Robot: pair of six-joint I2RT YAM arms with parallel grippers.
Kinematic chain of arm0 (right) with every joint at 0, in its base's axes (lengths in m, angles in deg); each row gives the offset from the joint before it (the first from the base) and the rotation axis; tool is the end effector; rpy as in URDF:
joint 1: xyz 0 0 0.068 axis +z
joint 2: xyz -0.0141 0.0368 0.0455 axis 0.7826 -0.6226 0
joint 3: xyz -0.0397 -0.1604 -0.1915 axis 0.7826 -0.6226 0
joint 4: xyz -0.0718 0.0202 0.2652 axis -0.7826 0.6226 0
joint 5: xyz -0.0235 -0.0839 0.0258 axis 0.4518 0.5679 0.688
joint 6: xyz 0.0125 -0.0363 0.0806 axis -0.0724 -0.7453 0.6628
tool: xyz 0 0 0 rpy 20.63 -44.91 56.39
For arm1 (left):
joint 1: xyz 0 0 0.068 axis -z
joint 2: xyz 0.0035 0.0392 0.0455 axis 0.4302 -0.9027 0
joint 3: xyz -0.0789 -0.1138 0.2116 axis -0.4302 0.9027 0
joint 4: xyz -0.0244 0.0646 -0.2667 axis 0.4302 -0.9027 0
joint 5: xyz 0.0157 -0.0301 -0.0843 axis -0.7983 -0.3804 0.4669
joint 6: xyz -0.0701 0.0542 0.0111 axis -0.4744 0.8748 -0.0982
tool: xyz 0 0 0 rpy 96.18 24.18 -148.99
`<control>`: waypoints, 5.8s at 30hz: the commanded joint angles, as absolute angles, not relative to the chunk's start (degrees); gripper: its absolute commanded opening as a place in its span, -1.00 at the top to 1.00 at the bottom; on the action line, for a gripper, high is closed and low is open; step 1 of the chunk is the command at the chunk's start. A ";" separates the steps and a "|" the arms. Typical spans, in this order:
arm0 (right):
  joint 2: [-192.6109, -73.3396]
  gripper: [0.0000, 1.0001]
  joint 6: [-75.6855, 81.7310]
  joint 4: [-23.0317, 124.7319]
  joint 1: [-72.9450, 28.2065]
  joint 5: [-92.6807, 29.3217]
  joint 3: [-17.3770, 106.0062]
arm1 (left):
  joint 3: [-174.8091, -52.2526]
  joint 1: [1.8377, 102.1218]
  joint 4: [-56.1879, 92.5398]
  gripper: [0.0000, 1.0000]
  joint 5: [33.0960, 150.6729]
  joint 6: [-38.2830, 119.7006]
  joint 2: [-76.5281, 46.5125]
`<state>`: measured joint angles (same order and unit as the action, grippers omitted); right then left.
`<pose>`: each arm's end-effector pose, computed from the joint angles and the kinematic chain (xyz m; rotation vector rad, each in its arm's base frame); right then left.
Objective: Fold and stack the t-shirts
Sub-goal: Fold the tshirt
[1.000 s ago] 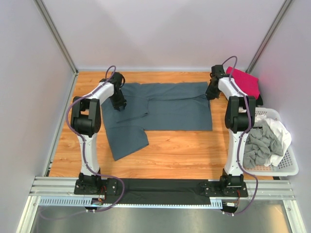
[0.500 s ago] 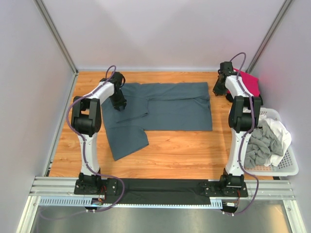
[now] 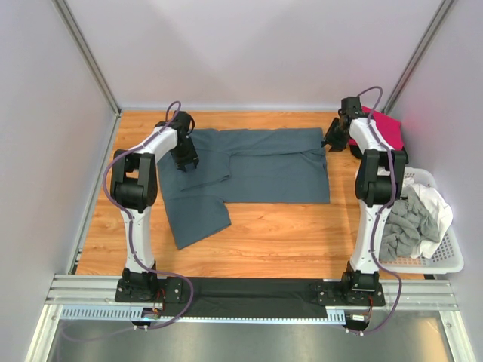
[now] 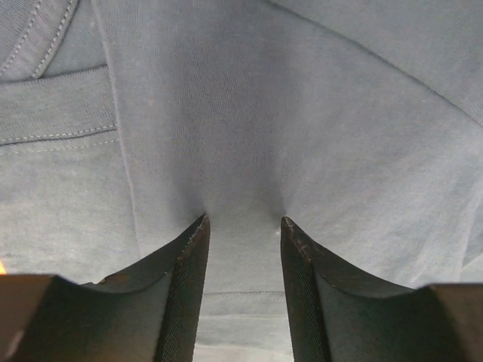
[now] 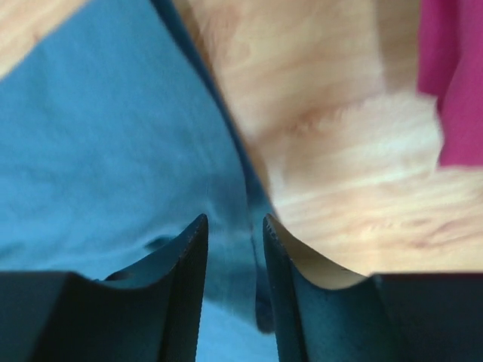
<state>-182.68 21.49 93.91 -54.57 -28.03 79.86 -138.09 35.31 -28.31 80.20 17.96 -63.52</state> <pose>0.5126 -0.0219 0.1302 0.6370 2.6124 0.2149 0.4569 -0.0744 0.1045 -0.6116 2.7529 -0.0938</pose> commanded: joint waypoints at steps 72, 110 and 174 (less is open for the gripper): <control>-179.95 0.25 17.56 89.89 -51.76 -25.89 74.06 | -141.47 38.58 -26.38 -0.07 84.77 22.14 -59.66; -178.10 0.47 18.80 83.21 -51.76 -30.10 69.93 | -142.08 38.58 -26.91 -0.03 84.85 22.32 -60.54; -181.01 0.99 8.25 91.74 -51.76 -21.05 77.05 | -142.96 38.58 -27.96 -0.01 85.21 22.05 -62.47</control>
